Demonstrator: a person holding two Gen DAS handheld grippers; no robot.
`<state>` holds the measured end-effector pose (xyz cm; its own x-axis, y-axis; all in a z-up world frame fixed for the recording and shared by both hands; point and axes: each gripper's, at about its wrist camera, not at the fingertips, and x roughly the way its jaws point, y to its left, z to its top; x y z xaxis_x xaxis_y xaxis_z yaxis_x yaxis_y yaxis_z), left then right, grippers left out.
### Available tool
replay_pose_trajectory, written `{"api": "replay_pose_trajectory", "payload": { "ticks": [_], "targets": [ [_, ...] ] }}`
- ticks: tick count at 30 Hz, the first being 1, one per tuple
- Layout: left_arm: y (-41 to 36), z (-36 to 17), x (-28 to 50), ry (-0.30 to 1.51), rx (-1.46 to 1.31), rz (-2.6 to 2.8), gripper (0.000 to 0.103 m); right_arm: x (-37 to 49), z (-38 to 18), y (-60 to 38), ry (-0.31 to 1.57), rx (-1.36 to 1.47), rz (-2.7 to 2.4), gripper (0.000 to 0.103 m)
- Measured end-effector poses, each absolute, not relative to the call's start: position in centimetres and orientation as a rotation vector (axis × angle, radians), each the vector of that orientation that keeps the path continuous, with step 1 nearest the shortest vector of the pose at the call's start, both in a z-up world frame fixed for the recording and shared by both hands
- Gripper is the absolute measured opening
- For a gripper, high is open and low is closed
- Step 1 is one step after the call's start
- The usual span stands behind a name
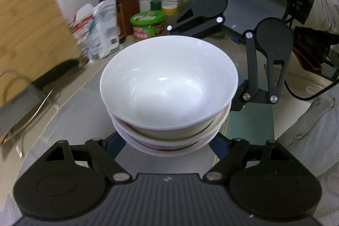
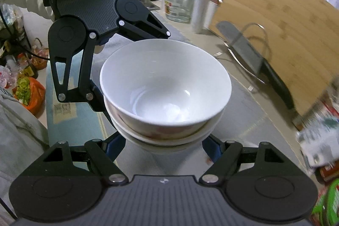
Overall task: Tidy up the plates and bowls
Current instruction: 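Lift and carry the bowl stack onto the plate stack with both tools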
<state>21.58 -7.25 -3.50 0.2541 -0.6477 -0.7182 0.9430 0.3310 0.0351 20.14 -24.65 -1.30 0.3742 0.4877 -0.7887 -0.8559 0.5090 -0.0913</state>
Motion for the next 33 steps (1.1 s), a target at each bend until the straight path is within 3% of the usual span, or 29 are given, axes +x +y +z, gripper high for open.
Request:
{"api": "replay_pose_trajectory", "payload": {
  "ticks": [18, 33],
  "targets": [
    [-18.2, -5.3, 24.2, 0.613, 0.587, -1.238, 0.084, 21.0, -2.1, -34.1, 0.819, -0.539, 0.768, 0.083],
    [-20.4, -6.7, 25.4, 0.653, 0.597, -1.233, 0.084, 21.8, -3.7, -35.5, 0.855, -0.537, 0.763, 0.083]
  ]
}}
